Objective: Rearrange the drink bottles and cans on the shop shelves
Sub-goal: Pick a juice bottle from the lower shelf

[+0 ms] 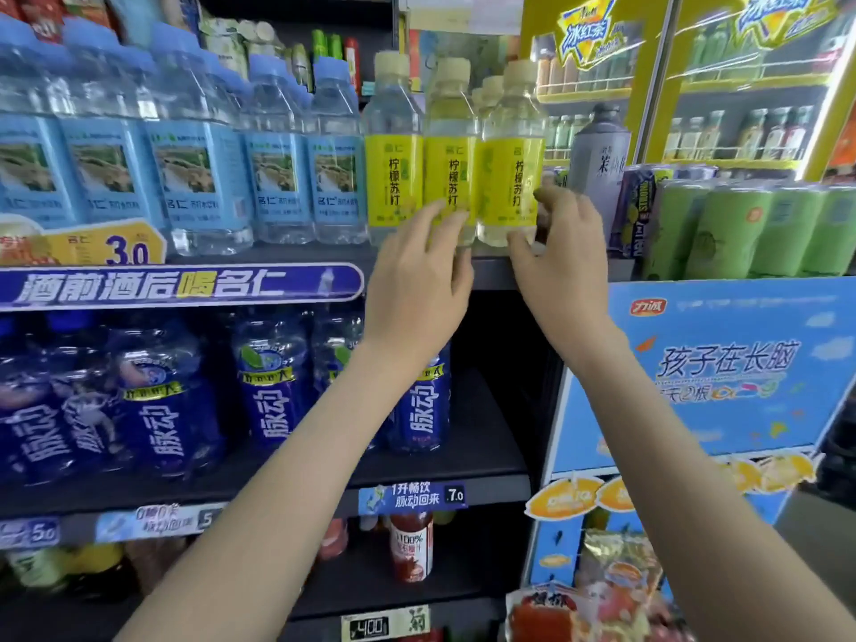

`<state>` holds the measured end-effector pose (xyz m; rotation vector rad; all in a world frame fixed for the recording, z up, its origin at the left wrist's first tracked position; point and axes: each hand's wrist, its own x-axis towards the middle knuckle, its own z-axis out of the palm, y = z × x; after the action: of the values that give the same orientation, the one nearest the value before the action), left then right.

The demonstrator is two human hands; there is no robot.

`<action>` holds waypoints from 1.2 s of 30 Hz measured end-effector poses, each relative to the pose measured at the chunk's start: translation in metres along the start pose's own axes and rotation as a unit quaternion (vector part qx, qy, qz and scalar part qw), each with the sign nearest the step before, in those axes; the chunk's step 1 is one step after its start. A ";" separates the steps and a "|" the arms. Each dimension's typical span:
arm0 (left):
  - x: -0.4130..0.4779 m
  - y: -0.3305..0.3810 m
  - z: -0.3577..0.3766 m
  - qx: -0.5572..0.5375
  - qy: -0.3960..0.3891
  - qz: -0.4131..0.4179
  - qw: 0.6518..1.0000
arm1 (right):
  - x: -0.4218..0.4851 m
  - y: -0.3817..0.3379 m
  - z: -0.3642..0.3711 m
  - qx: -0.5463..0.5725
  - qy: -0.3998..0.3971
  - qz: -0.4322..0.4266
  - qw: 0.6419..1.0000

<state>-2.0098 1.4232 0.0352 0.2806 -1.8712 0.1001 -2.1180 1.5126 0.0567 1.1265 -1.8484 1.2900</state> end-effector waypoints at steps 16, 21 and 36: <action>-0.330 -0.035 0.009 -0.048 -0.257 -0.310 0.914 | -0.322 0.078 0.105 0.107 -0.302 0.269 0.908; -0.380 -0.060 0.028 -0.045 -0.299 -0.353 0.885 | -0.341 0.098 0.175 0.148 -0.287 0.341 0.883; -0.375 -0.027 -0.067 -0.162 -0.370 -0.515 0.756 | -0.356 0.030 0.108 0.234 -0.421 0.269 0.834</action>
<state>-1.8325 1.4647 -0.3007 1.1970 -2.1604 -1.2449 -1.9853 1.5212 -0.2921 1.6995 -2.7270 1.8107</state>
